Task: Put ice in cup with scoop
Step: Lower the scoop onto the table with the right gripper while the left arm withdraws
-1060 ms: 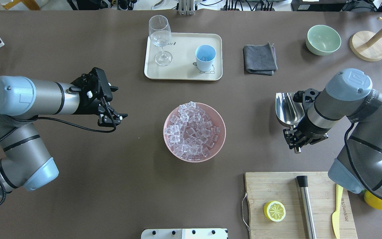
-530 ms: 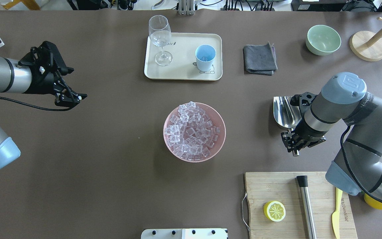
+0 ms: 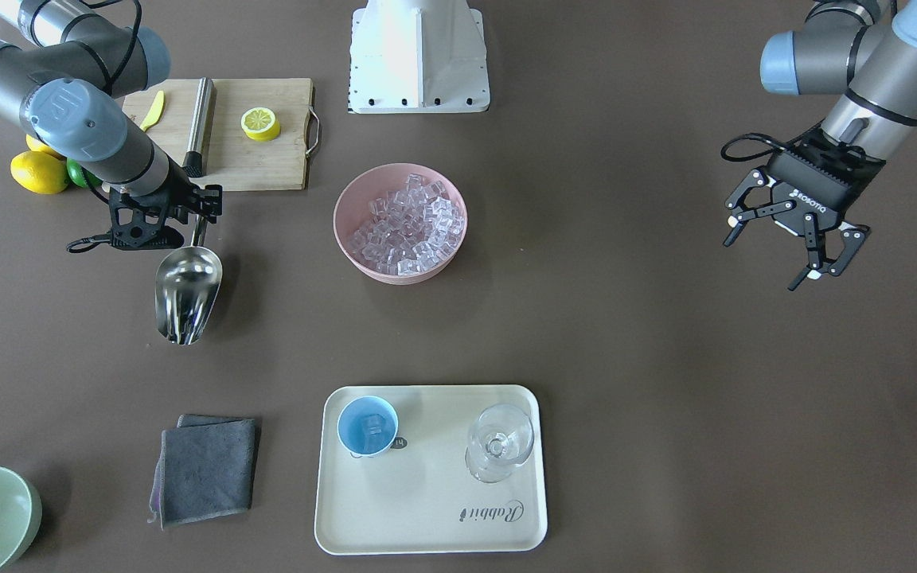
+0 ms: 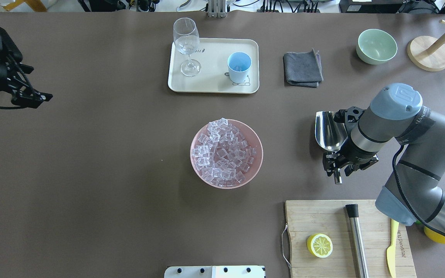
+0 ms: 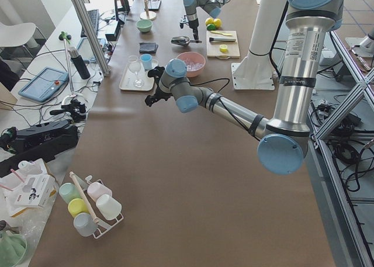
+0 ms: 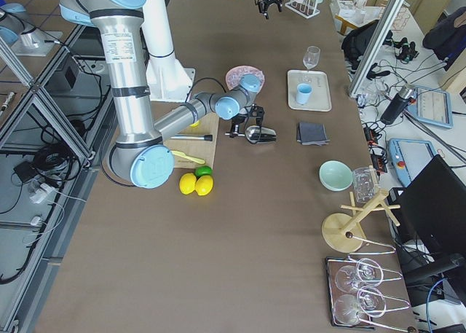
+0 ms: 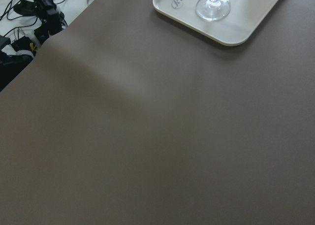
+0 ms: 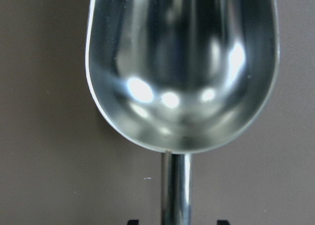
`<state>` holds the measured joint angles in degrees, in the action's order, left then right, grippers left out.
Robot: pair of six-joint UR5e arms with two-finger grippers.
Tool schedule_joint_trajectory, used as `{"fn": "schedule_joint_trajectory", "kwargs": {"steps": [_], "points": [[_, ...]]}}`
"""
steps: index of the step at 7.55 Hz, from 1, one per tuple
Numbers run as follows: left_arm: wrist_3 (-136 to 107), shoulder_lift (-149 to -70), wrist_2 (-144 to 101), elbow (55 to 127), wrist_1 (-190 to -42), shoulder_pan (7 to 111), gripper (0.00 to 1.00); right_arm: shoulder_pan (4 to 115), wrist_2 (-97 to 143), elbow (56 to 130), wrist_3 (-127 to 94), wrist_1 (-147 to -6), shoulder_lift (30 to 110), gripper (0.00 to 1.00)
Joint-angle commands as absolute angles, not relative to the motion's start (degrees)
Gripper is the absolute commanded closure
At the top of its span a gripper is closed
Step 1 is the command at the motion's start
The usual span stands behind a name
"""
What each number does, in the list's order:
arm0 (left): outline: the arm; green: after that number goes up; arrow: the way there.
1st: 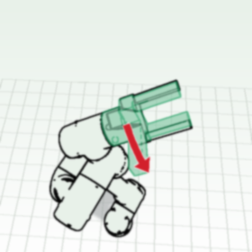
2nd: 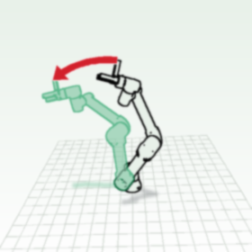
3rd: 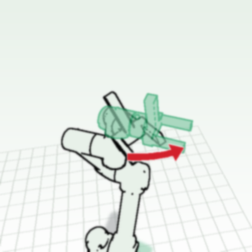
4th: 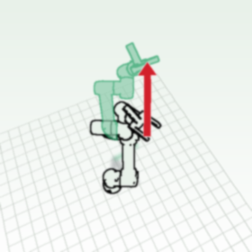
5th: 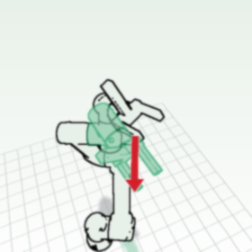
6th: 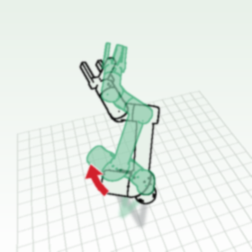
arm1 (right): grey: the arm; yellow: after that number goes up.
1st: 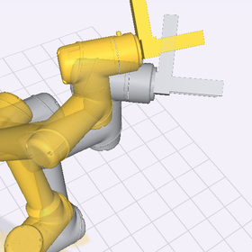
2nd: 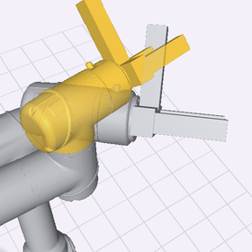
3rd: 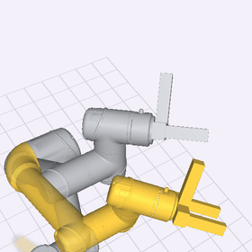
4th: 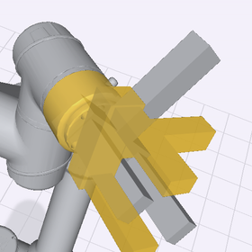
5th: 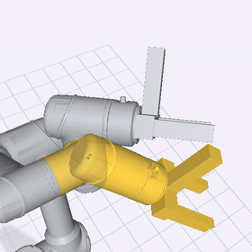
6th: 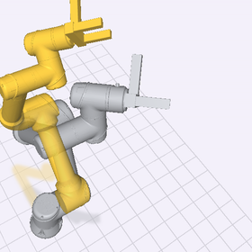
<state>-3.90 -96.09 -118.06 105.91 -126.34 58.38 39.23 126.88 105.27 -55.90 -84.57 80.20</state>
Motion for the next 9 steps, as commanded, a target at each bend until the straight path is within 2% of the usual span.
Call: {"fn": "schedule_joint_trajectory", "kwargs": {"steps": [1,6,9], "points": [[-3.95,-91.60,-123.74,105.82,-122.18,66.33,0.02,39.29,127.87,105.55,-55.81,-84.55,80.07,0.01],[-4.31,-84.74,-137.25,103.81,-107.62,85.38,0.02,40.68,128.24,106.96,-55.72,-84.99,79.89,0.01],[-4.22,-82.27,-137.37,103.54,-96.01,93.50,0.02,48.57,128.32,108.10,-48.29,-86.04,80.59,0.01]]}}
